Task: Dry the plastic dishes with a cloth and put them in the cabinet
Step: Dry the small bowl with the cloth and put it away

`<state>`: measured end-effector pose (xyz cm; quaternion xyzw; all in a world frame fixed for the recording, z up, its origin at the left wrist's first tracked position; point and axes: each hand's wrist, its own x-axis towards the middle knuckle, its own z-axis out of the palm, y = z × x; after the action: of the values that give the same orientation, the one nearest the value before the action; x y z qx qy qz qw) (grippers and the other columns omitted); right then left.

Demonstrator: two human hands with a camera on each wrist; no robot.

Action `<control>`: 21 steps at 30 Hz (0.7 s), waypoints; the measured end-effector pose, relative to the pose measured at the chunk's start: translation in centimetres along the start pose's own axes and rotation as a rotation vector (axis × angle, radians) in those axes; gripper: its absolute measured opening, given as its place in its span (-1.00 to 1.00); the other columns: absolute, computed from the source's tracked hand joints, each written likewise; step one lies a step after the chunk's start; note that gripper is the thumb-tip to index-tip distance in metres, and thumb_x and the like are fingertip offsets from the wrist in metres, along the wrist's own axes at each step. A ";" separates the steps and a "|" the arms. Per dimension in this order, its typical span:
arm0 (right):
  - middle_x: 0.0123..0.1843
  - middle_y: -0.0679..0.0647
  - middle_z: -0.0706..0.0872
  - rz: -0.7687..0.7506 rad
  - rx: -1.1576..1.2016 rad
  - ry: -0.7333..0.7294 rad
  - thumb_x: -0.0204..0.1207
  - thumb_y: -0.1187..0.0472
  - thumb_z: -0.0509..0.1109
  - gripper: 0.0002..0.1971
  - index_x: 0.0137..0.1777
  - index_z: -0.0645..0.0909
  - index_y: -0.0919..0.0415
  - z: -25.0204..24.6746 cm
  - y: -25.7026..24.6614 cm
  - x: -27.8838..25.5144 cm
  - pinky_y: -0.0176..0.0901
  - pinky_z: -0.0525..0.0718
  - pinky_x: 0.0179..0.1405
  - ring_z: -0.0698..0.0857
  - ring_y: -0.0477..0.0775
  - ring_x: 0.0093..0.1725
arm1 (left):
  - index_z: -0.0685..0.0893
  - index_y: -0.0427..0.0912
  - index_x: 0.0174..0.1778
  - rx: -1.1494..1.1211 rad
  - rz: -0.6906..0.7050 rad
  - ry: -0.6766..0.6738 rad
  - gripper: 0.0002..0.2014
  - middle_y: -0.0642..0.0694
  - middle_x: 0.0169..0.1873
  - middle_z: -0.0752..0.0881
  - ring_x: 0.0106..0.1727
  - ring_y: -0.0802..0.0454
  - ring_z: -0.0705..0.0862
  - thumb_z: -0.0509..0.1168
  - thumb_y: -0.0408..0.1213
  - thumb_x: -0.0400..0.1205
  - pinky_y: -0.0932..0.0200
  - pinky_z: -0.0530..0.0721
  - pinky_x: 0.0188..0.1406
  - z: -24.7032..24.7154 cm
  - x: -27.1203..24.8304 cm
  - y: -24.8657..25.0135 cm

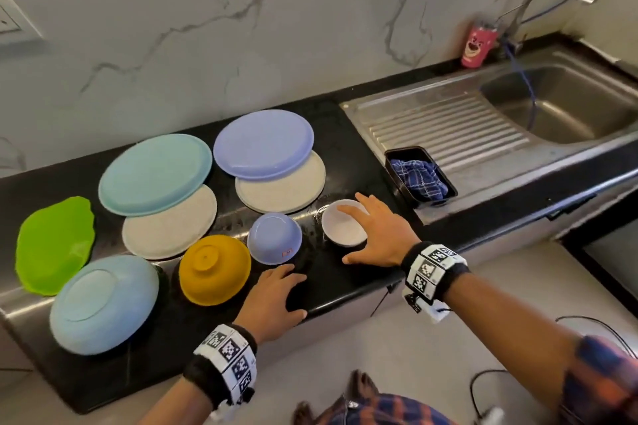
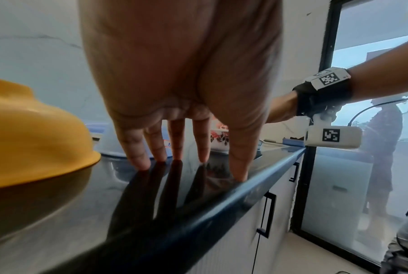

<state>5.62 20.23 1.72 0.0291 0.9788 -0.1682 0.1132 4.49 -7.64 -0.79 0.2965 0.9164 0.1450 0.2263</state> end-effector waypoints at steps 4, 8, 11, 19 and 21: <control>0.78 0.02 0.03 -0.046 -0.027 0.007 0.25 -0.43 0.53 -0.03 0.64 0.20 -0.31 0.0 0.4 0.9 0.25 0.45 0.53 0.04 0.15 0.74 | 0.35 0.19 0.63 0.009 -0.017 0.037 -0.28 0.09 0.70 0.18 0.71 0.00 0.11 0.48 -0.04 0.56 0.04 0.25 0.65 0.7 -0.4 0.1; 0.71 -0.03 0.17 -0.083 -0.069 -0.013 0.33 -0.38 0.51 -0.34 0.41 0.52 -0.19 -0.3 0.6 1.5 0.14 0.58 0.33 0.24 0.12 0.62 | 0.35 0.19 0.63 -0.015 -0.052 0.046 -0.28 0.12 0.70 0.18 0.72 0.02 0.10 0.49 -0.07 0.56 0.04 0.26 0.65 0.8 -0.4 0.5; 0.59 -0.05 0.32 -0.119 -0.029 0.014 0.27 -0.36 0.55 -0.45 0.19 0.63 -0.14 -0.4 1.1 1.6 0.12 0.62 0.23 0.32 0.09 0.53 | 0.35 0.19 0.64 -0.022 -0.070 0.049 -0.29 0.12 0.70 0.19 0.71 0.03 0.12 0.48 -0.07 0.57 0.04 0.27 0.64 0.9 -0.4 0.8; 0.23 -0.12 0.51 -0.228 0.287 0.028 0.02 -0.47 0.54 -0.39 0.05 0.64 -0.22 -2.9 -0.8 2.2 -0.03 0.52 0.29 0.44 -0.03 0.26 | 0.27 0.10 0.66 -0.434 -0.070 0.327 -0.15 0.11 0.59 0.40 0.58 0.18 0.36 0.55 0.01 0.50 0.11 0.43 0.53 -0.8 -0.8 2.2; 0.17 -0.10 0.56 -0.336 0.351 0.050 0.01 -0.49 0.50 -0.38 0.05 0.63 -0.23 -4.6 -3.0 2.4 -0.11 0.52 0.25 0.50 -0.05 0.20 | 0.22 0.18 0.68 -0.595 -0.085 0.422 -0.06 0.15 0.56 0.42 0.57 0.26 0.37 0.59 0.03 0.44 0.13 0.47 0.46 -2.2 -1.2 2.4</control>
<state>2.03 19.03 6.37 -0.1105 0.9282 -0.3514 0.0524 5.41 -6.74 2.43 0.1428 0.8721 0.4537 0.1147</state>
